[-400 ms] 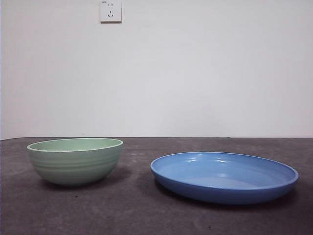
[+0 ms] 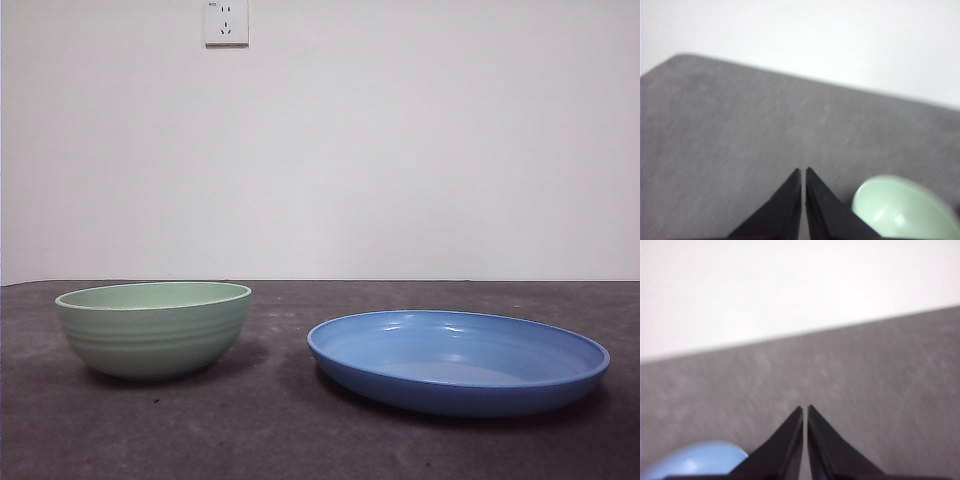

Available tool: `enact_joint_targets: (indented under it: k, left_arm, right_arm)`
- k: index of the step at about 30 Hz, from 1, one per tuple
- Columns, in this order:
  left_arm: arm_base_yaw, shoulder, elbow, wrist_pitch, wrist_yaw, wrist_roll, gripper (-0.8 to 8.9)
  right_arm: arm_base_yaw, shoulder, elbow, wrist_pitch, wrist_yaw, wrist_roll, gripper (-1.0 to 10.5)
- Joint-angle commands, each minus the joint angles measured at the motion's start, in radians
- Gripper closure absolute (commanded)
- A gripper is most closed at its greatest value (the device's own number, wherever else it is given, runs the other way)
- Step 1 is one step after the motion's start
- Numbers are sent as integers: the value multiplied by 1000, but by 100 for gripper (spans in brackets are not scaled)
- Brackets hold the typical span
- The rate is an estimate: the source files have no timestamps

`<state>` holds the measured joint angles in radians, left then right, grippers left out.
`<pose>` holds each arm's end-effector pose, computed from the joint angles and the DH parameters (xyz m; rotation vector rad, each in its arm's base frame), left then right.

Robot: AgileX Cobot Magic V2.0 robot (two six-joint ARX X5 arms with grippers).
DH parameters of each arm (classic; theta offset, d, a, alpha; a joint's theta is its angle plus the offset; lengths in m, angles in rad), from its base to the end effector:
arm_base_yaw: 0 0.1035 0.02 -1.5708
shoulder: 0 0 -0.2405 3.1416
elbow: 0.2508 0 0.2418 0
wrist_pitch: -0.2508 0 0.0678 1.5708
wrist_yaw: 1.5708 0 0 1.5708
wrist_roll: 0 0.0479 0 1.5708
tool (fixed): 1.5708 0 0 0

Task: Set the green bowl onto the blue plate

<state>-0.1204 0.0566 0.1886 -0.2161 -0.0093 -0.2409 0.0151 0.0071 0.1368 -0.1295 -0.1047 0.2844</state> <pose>0.1187 -0.0139 0.1977 -0.2351 0.0969 -0.1004 0.1194 0.0068 0.1950 0.2841 0.0168 0.1190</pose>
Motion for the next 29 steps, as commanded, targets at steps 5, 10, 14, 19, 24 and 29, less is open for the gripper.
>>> enact_joint_targets:
  k: [5,10,14,19,24,29]
  left_arm:
    - [-12,129,207,-98,127,-67,798]
    - [-12,251,375,-209,267,-66,798]
    - [-12,339,489,-285,380,-66,798]
    - [-12,425,591,-336,489,-66,798]
    - [-18,513,676,-393,587,-41,798]
    - [-42,598,755,-491,646,26,798]
  right_arm:
    - [3,13,163,-142,-43,180,936]
    - [3,74,311,-290,-154,180,937]
    - [3,155,439,-431,-242,176,936]
    - [3,270,556,-501,-367,153,936]
    - [3,403,664,-558,-457,97,936]
    - [11,513,774,-635,-457,-5,937]
